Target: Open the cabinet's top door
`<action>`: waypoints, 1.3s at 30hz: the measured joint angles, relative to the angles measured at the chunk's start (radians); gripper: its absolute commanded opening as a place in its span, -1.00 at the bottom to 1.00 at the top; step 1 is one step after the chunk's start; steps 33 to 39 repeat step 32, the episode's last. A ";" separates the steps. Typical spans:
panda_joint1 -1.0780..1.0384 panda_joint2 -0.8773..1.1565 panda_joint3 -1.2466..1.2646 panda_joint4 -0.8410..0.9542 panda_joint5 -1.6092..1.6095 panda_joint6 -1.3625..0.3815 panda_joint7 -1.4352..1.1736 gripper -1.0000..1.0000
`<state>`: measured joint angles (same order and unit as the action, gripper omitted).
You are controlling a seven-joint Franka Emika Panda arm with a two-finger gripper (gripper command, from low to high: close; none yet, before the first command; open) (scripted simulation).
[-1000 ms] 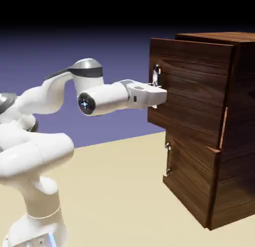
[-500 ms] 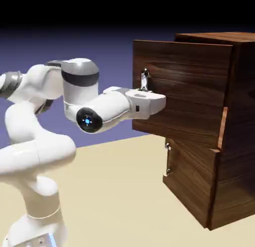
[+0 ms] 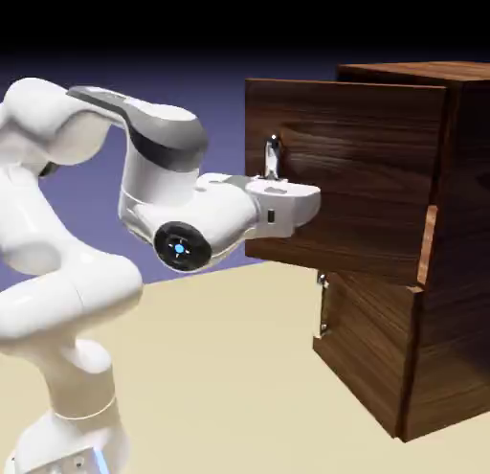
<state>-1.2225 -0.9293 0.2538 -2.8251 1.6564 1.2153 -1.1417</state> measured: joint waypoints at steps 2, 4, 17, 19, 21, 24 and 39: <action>-0.016 0.072 -0.028 0.041 -0.069 -0.053 -0.042 -1.00; -0.028 0.145 -0.051 0.086 -0.134 -0.101 -0.081 -1.00; -0.042 0.616 -0.128 0.474 -0.501 -0.363 -0.288 -1.00; -0.038 0.686 -0.130 0.546 -0.548 -0.401 -0.311 -1.00; -0.034 0.753 -0.130 0.619 -0.589 -0.437 -0.330 -1.00; 0.042 0.808 -0.197 0.679 -0.625 -0.461 -0.340 -1.00; 0.134 0.954 -0.272 0.856 -0.700 -0.553 -0.374 1.00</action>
